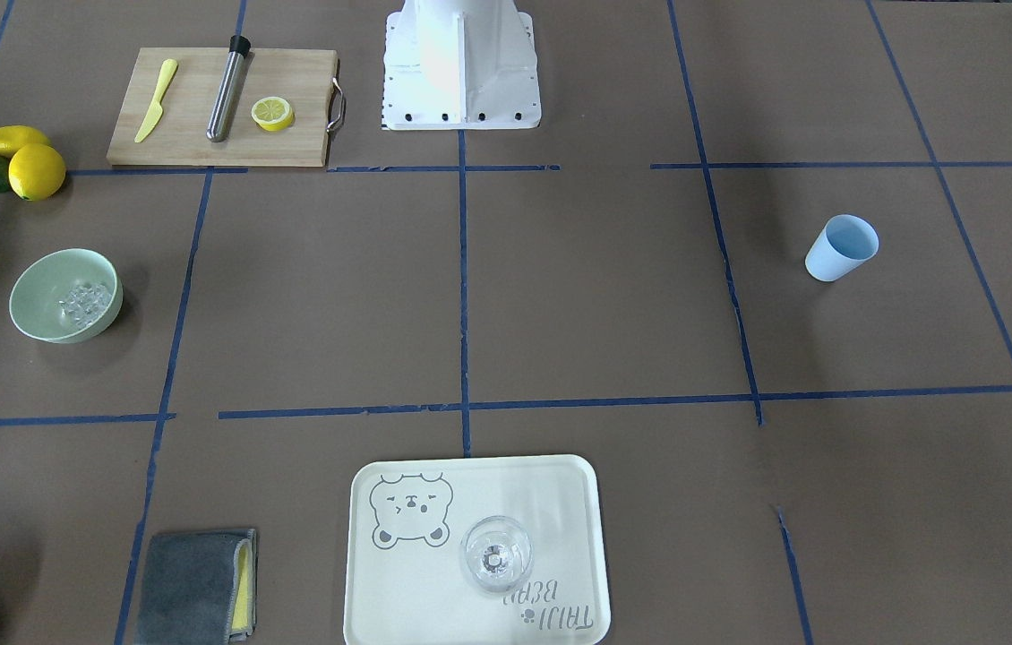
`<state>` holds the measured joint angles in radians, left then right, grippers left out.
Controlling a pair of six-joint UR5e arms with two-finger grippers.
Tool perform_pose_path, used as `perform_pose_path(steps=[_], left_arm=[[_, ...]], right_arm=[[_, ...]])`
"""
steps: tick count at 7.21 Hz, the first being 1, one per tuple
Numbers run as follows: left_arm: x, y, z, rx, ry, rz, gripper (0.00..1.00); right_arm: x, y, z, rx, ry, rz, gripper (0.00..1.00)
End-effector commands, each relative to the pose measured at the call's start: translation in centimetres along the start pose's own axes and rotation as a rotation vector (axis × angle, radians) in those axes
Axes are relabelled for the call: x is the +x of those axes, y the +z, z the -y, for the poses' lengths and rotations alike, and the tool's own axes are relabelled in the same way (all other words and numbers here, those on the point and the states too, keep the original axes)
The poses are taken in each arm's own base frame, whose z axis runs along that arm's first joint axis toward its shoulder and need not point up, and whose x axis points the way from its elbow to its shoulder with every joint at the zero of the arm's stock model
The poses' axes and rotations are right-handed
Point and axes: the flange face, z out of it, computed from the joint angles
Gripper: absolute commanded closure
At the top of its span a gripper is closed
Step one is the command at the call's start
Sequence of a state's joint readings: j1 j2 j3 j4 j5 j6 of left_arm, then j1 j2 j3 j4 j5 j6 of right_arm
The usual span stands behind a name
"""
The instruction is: Pour ice into bowl
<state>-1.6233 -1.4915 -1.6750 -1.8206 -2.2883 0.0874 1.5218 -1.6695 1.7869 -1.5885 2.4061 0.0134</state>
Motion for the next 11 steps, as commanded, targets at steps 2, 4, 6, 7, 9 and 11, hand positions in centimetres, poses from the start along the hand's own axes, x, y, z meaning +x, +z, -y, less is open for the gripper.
perform_pose_path(steps=[2, 4, 6, 7, 9, 11], left_arm=[[-0.2, 0.1, -2.5, -0.110, -0.090, -0.023, 0.00], [0.2, 1.8, -4.1, -0.147, -0.094, -0.053, 0.00], [1.4, 2.8, -4.4, -0.157, -0.103, -0.163, 0.00], [1.8, 2.8, -4.4, -0.156, -0.104, -0.192, 0.00], [2.5, 2.1, -3.7, -0.136, -0.085, -0.205, 0.00], [5.3, 1.9, -1.7, -0.122, -0.008, -0.215, 0.00]], right_arm=[[2.8, 0.5, -2.4, -0.075, 0.012, -0.017, 0.00], [2.3, 1.6, -2.6, -0.074, -0.027, -0.016, 0.00], [3.4, 3.2, -2.9, -0.101, -0.002, -0.012, 0.00], [3.4, 3.6, -2.9, -0.110, -0.004, -0.013, 0.00], [3.8, 4.9, -2.7, -0.115, -0.024, -0.012, 0.00], [5.1, 6.1, -2.8, -0.108, -0.036, -0.014, 0.00]])
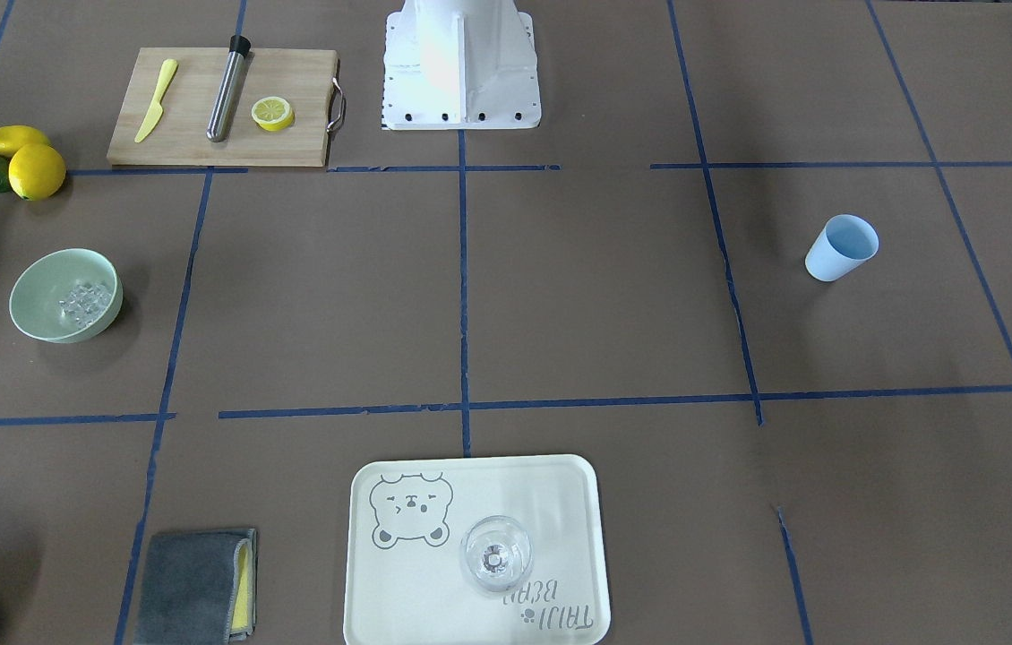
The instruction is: Pour ice into bowl
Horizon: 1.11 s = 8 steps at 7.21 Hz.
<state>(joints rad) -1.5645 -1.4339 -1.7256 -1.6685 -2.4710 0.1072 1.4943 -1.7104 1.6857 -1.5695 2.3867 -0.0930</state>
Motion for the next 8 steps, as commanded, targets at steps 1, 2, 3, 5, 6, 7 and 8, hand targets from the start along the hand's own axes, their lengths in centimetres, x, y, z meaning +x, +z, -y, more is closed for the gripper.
perform_pose_path(steps=[1, 2, 3, 5, 6, 7, 8], left_arm=[[1.8, 0.1, 1.0, 0.002, 0.049, 0.001, 0.00], [1.8, 0.2, 0.6, -0.005, 0.041, 0.001, 0.00], [1.6, 0.4, 0.3, -0.008, 0.039, 0.001, 0.00], [1.4, 0.6, 0.0, -0.014, 0.034, 0.000, 0.00], [1.6, 0.5, 0.0, -0.011, 0.038, 0.001, 0.00], [1.6, 0.5, 0.1, -0.008, 0.041, 0.002, 0.00], [1.9, 0.3, 0.2, -0.003, 0.046, 0.003, 0.00]], right_arm=[[1.0, 1.1, -0.1, 0.005, -0.012, 0.001, 0.00], [1.1, 1.1, -0.1, 0.012, -0.020, 0.001, 0.00], [0.8, 1.3, 0.0, 0.006, -0.025, -0.001, 0.00], [0.5, 1.8, 0.1, -0.004, -0.032, -0.001, 0.00], [0.4, 1.8, 0.1, -0.005, -0.027, 0.000, 0.00], [-0.3, 2.6, 0.4, -0.023, -0.043, 0.000, 0.00], [-0.6, 2.9, 0.5, -0.029, -0.048, 0.000, 0.00]])
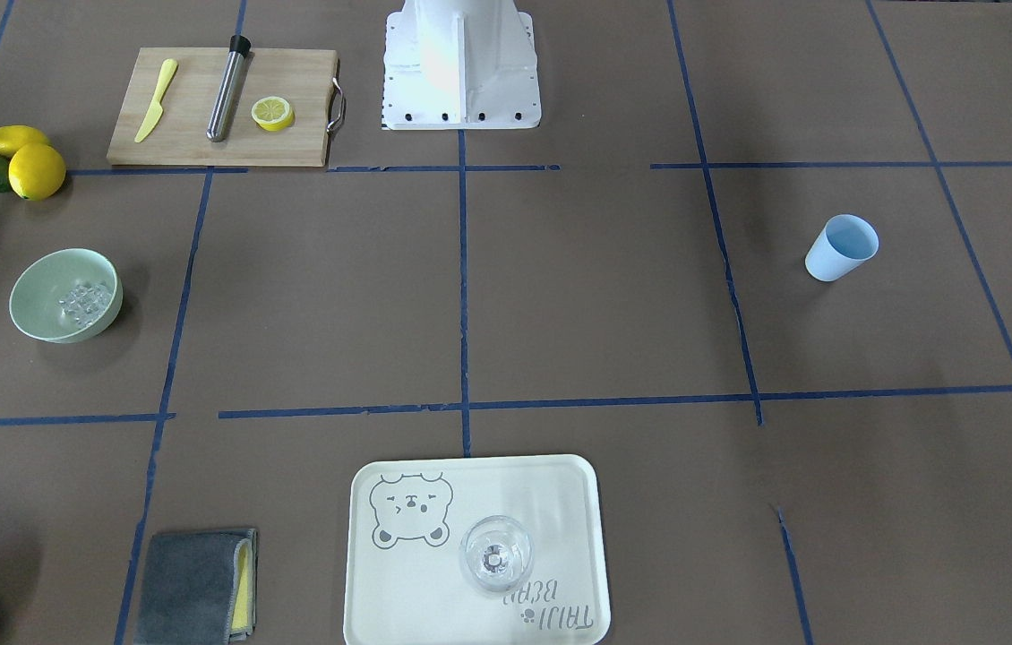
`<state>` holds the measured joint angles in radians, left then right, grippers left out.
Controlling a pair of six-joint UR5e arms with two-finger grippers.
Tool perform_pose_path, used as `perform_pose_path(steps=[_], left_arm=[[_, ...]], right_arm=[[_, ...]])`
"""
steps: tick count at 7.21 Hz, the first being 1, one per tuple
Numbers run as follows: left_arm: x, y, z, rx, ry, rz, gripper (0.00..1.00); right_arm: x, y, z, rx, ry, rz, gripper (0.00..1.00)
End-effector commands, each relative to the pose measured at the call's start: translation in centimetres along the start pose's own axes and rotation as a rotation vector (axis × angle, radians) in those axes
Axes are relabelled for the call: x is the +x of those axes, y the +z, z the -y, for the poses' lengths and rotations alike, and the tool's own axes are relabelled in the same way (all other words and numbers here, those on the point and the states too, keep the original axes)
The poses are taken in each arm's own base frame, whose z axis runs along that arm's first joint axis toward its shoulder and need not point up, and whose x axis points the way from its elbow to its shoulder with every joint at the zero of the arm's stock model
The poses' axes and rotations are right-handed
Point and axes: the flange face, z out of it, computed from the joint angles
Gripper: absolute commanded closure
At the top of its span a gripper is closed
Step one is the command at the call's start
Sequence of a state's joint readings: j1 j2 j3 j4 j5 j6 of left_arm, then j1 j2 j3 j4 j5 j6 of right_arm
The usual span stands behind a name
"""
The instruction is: Pour ice into bowl
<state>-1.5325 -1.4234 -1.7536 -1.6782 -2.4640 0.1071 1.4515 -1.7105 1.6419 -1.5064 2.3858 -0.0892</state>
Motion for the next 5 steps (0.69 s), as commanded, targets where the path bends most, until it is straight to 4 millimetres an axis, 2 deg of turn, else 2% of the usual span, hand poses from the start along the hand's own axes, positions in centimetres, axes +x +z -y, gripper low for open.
perform_pose_path(steps=[1, 4, 5], left_arm=[[0.3, -0.3, 0.4, 0.008, 0.011, 0.001, 0.00], [1.4, -1.3, 1.6, 0.032, 0.039, 0.006, 0.00], [2.1, -2.1, 3.0, 0.050, 0.059, 0.010, 0.00]], right_arm=[[-0.6, 0.6, 0.3, -0.013, -0.010, 0.002, 0.00], [-0.9, 0.1, 0.8, 0.010, -0.034, 0.000, 0.00], [-1.2, -0.1, 0.8, 0.015, -0.040, 0.000, 0.00]])
